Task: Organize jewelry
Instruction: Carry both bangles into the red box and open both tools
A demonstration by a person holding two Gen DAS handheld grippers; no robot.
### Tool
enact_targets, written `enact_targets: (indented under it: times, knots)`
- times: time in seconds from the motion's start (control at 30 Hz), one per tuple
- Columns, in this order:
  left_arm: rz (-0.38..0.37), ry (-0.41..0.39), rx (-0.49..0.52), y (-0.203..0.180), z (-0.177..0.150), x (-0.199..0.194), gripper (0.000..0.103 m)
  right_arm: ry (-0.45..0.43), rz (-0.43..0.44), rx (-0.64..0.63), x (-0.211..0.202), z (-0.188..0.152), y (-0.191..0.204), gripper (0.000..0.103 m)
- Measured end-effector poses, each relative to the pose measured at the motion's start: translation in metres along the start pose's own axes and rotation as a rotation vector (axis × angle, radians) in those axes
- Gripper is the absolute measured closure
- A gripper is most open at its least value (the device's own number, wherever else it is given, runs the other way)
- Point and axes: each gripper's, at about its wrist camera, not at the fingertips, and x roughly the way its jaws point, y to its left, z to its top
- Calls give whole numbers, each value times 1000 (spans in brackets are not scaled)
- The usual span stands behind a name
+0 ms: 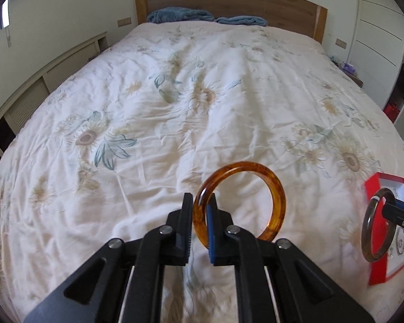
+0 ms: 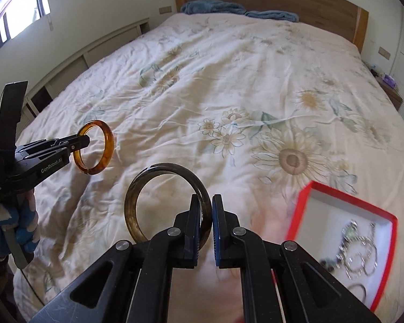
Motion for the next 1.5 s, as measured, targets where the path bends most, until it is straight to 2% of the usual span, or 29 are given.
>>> enact_targets:
  times: [0.2,0.4,0.63,0.87,1.03,1.13,1.27,1.5]
  knots:
    - [-64,-7,39,-39,-9,-31,95,-18,-69,59,-43,-31,-43,95]
    - [-174,7,96,-112,-19,-42,95,-1,-166,119,-68,-64,-108,95]
    - [-294,48,195,-210,-32,-37,95,67,-227,157,-63,-104,-168,95]
    - [-323,114,290,-279,-58,-20,95,137,-249,146,-43,-130,-200,95]
    - [-316,151,325,-303,-73,-8,95,165,-248,113,-32,-141,-206,95]
    - [-288,172,348,-313,-80,0,95,176,-253,87,-29,-144,-206,95]
    - [-264,187,356,-318,-85,9,94,185,-256,55,-29,-144,-202,95]
    - [-283,199,334,-317,-85,10,92,193,-264,46,-29,-145,-201,95]
